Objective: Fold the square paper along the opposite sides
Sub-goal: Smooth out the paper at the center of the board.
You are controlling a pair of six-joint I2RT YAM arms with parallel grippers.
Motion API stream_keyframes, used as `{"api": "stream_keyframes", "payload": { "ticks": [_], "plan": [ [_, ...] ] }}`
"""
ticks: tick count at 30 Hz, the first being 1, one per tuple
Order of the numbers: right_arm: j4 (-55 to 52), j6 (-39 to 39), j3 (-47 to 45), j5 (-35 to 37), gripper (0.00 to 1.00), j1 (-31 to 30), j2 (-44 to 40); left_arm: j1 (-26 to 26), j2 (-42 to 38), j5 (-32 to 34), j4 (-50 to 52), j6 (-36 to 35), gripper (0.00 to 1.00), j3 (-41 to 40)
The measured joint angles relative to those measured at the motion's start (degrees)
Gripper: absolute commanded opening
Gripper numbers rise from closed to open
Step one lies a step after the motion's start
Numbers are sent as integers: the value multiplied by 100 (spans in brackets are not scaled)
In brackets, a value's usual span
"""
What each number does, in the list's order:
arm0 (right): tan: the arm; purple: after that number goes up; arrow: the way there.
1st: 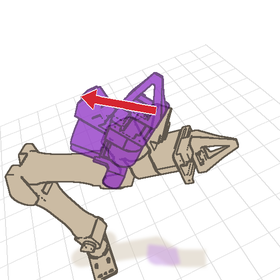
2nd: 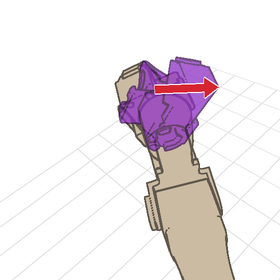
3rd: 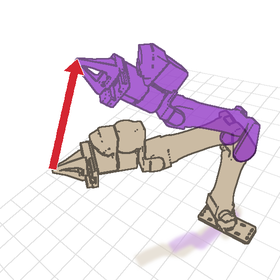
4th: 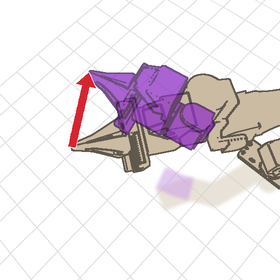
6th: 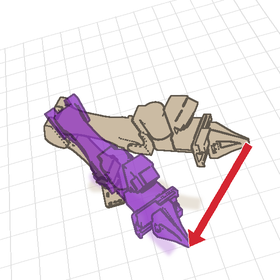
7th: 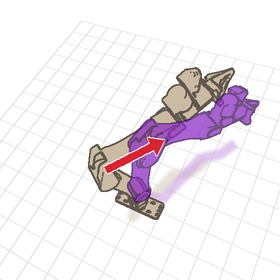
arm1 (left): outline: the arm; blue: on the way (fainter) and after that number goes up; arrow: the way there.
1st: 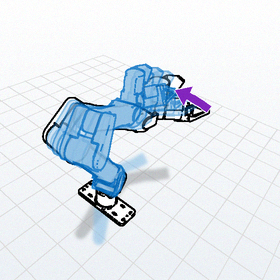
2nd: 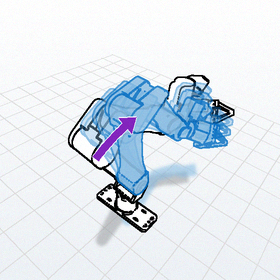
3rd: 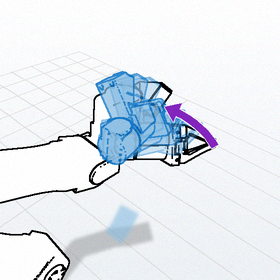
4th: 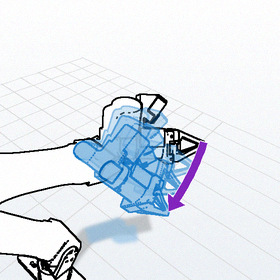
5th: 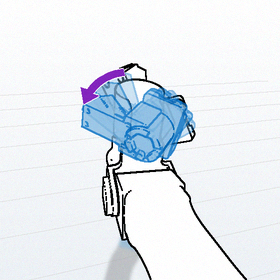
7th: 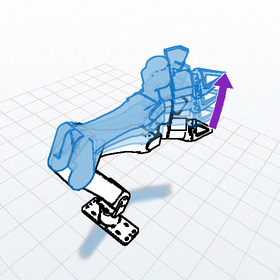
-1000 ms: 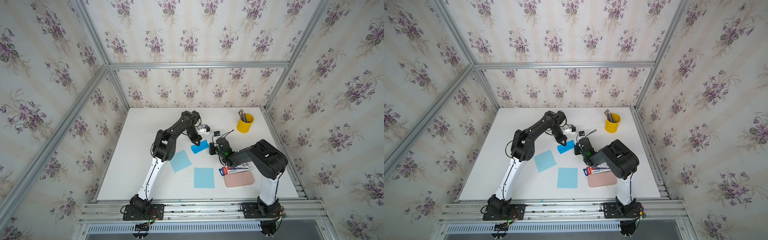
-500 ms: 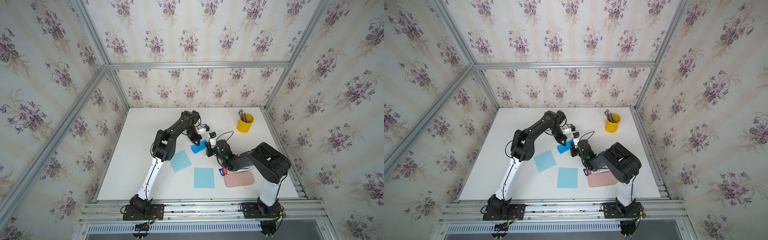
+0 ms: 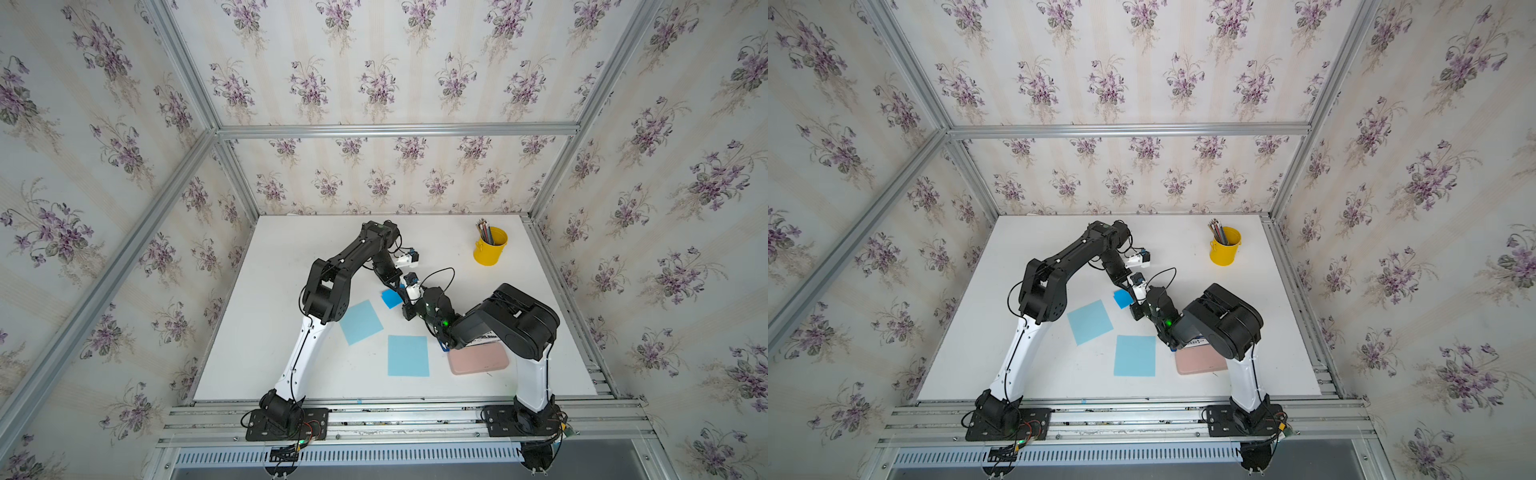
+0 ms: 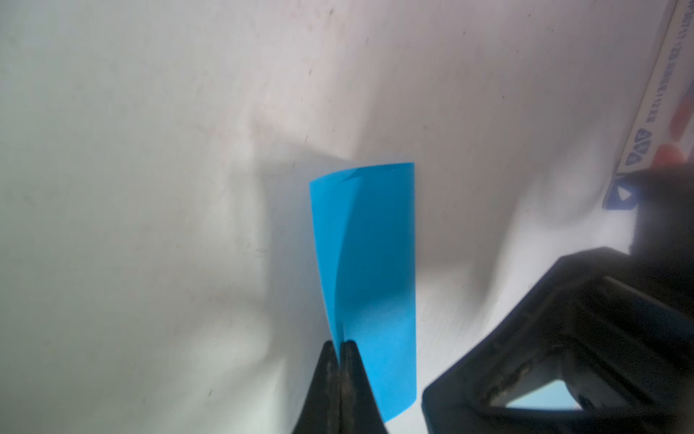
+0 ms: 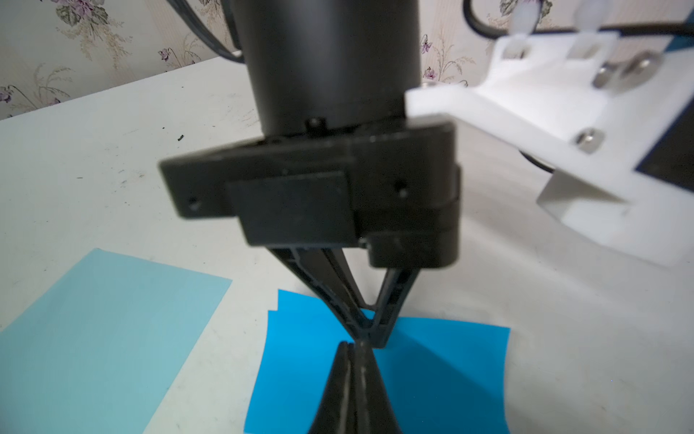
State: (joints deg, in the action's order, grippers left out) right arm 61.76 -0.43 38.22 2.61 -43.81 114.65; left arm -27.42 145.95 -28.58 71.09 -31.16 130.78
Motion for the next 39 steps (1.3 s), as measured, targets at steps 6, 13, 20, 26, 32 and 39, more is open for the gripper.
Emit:
{"api": "stream_keyframes", "payload": {
  "ticks": [6,13,20,26,32,39],
  "plan": [
    [-229,72,68,337,0,-46,251,-9,-35,-33,-2,-109,0,-63],
    [-361,155,164,529,0,-50,345,-20,4,-33,-2,-162,0,-70],
    [-492,190,-92,544,0,-59,109,-11,122,-133,55,-175,0,39],
    [-492,195,-374,540,0,-98,-94,13,162,-186,109,-188,0,66],
    [-726,11,-551,496,0,-122,-415,42,205,-245,133,-190,0,111],
    [-404,-234,-275,214,0,-142,-487,66,203,-247,109,-192,0,83]
  ]
}}
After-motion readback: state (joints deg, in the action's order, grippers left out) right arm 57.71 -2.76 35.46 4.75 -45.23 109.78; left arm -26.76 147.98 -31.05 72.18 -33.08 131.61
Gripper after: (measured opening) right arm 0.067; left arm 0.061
